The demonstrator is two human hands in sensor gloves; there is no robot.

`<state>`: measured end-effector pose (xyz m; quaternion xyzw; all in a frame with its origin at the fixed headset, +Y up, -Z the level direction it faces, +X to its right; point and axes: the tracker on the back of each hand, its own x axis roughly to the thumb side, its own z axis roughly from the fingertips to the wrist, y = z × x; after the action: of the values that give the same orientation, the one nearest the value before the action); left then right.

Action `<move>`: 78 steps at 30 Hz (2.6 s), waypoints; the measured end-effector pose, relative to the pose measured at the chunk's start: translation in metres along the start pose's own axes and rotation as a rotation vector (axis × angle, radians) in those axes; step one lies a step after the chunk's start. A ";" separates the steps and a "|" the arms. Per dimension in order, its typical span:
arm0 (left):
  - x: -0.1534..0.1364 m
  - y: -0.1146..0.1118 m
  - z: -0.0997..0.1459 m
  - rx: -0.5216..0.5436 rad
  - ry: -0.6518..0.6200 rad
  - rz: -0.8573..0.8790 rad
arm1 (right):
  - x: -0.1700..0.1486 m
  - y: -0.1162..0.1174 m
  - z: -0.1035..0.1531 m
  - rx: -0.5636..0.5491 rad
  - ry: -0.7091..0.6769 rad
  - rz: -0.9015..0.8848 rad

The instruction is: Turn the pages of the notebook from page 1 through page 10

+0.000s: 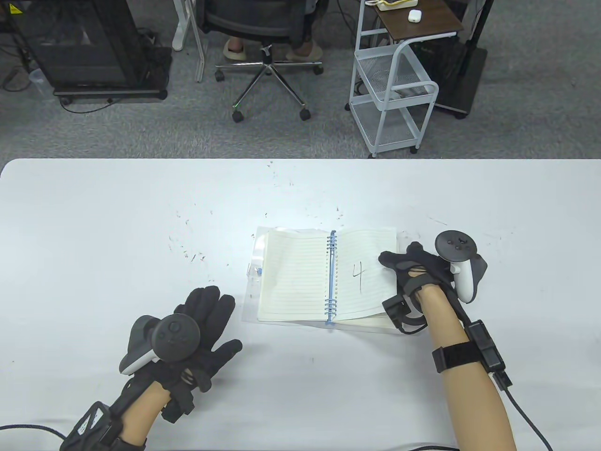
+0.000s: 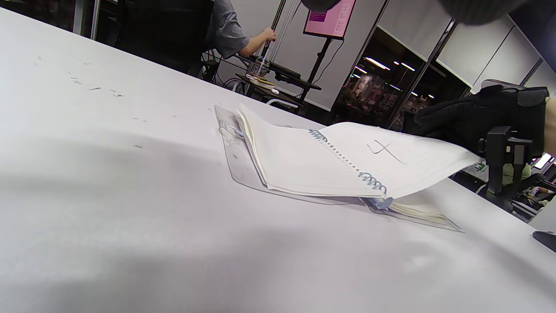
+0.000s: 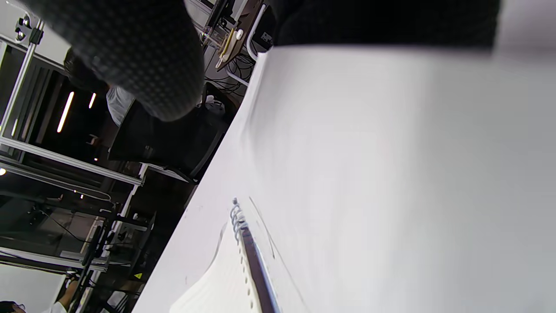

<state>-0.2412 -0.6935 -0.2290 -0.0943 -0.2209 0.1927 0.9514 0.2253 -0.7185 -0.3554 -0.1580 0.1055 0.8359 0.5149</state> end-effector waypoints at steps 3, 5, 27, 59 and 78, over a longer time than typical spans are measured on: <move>0.000 0.000 0.000 -0.002 -0.002 0.000 | 0.001 0.004 0.002 0.027 -0.013 -0.036; 0.000 0.000 0.000 -0.002 -0.003 0.001 | 0.004 0.008 0.003 0.033 -0.025 -0.036; -0.001 0.002 0.001 0.010 -0.009 0.004 | 0.070 0.096 0.001 0.151 -0.164 -0.031; -0.002 0.001 0.001 -0.001 -0.011 0.007 | 0.067 0.195 -0.029 0.184 -0.111 0.326; 0.000 0.000 0.001 -0.008 -0.006 -0.001 | 0.041 0.060 0.001 0.054 -0.287 0.440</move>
<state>-0.2417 -0.6934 -0.2283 -0.0972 -0.2246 0.1917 0.9504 0.1546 -0.7109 -0.3687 0.0025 0.0854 0.9386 0.3344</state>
